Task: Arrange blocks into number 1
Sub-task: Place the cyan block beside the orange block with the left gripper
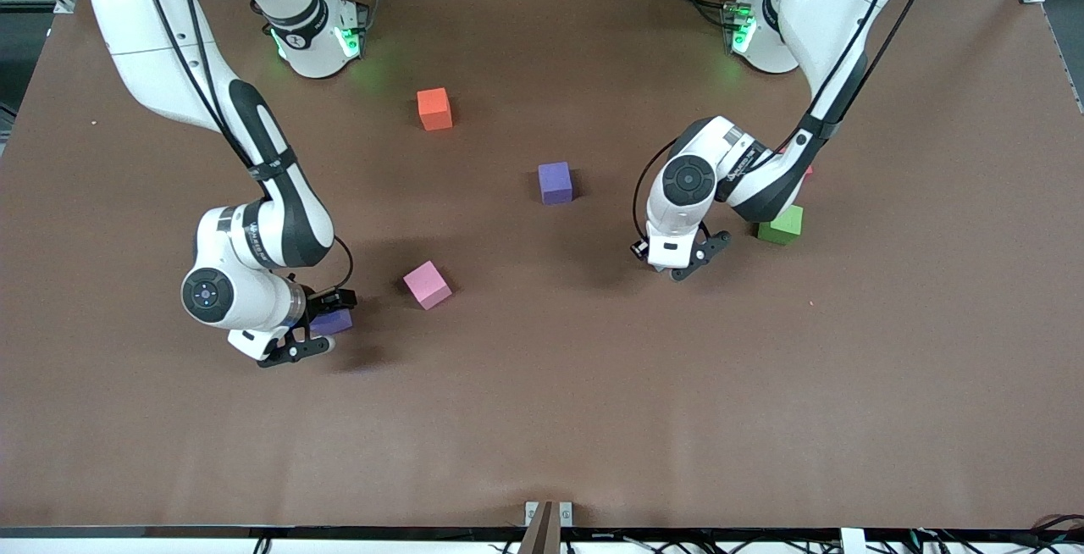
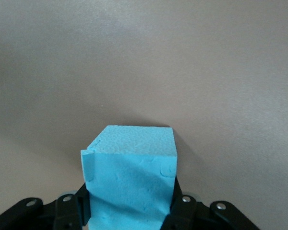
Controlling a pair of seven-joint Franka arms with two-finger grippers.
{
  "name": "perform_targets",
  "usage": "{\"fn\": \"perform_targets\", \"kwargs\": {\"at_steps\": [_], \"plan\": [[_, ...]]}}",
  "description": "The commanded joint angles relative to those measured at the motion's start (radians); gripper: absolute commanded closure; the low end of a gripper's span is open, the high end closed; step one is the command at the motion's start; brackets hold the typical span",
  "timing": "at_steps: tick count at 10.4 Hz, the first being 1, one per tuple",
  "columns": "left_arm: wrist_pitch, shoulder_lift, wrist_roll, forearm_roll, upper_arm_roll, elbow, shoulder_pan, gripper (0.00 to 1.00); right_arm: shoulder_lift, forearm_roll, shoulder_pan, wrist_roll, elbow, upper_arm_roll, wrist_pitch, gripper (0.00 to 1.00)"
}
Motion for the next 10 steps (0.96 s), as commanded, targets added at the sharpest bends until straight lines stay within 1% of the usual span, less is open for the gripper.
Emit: {"fn": "perform_targets", "kwargs": {"at_steps": [1,2,4,5,6,8,10], "plan": [[-0.025,-0.067,-0.016,0.033,-0.044,0.003,-0.046,1.0,0.0,0.009,0.001,-0.022,-0.007,-0.002,0.011,0.36],[-0.025,-0.081,-0.017,0.033,-0.081,0.007,-0.061,1.0,0.0,0.01,0.001,-0.021,-0.007,-0.002,0.012,0.44],[-0.026,-0.094,-0.032,0.033,-0.177,0.054,-0.075,1.0,-0.001,0.015,-0.001,-0.021,-0.006,-0.002,0.012,0.45],[-0.052,-0.083,-0.057,0.03,-0.23,0.087,-0.104,1.0,-0.009,0.016,-0.004,-0.016,-0.007,-0.002,0.012,0.45],[-0.062,-0.078,-0.074,0.03,-0.238,0.107,-0.168,1.0,-0.026,0.019,-0.007,-0.009,-0.007,-0.002,0.011,0.45],[-0.066,-0.025,-0.101,0.025,-0.238,0.174,-0.297,1.0,-0.099,0.019,-0.012,0.04,-0.035,-0.005,0.011,0.44],[-0.066,-0.011,-0.143,0.03,-0.236,0.141,-0.415,1.0,-0.188,0.018,-0.009,0.141,-0.082,-0.004,0.015,0.44]]}}
